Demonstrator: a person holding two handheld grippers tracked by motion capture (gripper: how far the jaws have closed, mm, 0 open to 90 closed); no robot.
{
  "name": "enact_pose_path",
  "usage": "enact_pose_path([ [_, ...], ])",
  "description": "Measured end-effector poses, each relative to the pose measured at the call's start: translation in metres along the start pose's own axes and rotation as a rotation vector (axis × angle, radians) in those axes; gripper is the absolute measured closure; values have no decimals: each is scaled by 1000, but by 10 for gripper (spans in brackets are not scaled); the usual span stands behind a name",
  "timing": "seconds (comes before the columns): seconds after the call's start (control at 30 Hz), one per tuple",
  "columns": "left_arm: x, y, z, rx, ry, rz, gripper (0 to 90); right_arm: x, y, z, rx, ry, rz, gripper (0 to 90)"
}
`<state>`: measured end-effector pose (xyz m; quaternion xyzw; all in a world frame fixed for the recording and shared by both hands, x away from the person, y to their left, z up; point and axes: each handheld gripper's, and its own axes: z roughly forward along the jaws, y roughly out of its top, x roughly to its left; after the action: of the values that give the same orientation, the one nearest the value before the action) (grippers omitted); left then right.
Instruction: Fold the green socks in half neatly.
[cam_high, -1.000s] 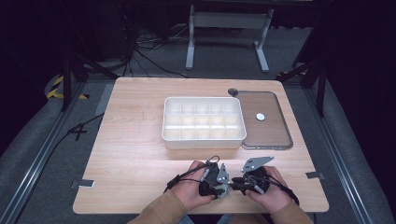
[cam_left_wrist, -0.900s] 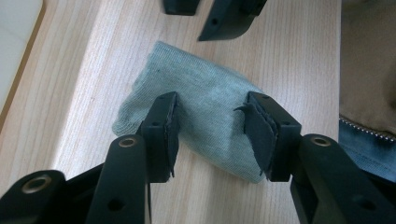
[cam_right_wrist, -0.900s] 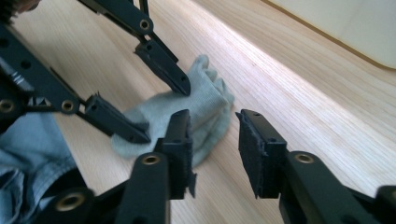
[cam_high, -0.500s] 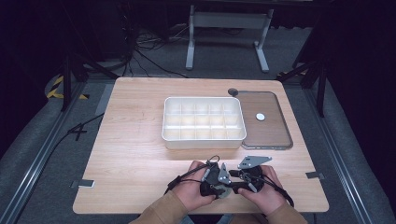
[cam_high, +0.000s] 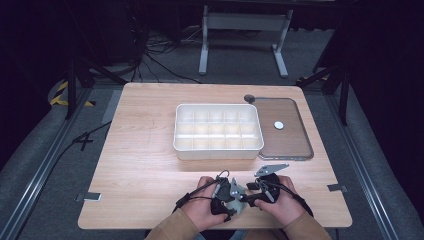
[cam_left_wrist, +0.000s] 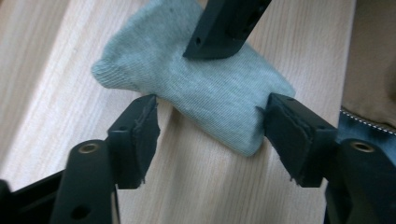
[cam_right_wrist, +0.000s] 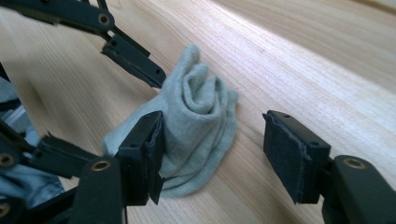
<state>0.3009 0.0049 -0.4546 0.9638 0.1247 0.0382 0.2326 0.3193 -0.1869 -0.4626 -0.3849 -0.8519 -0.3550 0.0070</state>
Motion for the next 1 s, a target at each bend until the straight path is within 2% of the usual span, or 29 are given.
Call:
enact_pose_path([
  [0.03,-1,-1,1,-1,-3,-14,341,0,0,1,4,6,8,394],
  [0.1,-1,-1,2,3,-4,-9,341,-2,1,2,6,18,18,398],
  [0.2,-1,-2,2,-7,-5,-35,342,-4,2,4,13,47,32,421],
  [0.27,0,-2,2,-1,-8,-28,345,-4,2,5,17,73,46,476],
  [0.3,0,-2,2,-1,-8,-28,347,-4,2,5,17,73,46,476],
  [0.37,-1,-2,2,-1,-6,-41,349,-5,3,8,20,126,73,537],
  [0.47,-1,-3,1,3,-9,-42,354,-8,3,10,23,181,101,624],
  [0.6,1,-5,-1,-1,-21,-46,365,-6,6,8,26,188,76,712],
  [0.73,6,-9,-12,-17,-39,-41,392,-2,8,6,20,167,51,746],
  [0.87,11,-14,-25,-27,-12,-41,412,0,10,3,11,158,36,751],
  [0.93,18,-20,-38,-44,1,-57,411,3,14,-4,-8,136,-1,752],
  [1.0,24,-25,-48,-60,25,-75,411,4,16,-8,-14,133,-12,752],
])
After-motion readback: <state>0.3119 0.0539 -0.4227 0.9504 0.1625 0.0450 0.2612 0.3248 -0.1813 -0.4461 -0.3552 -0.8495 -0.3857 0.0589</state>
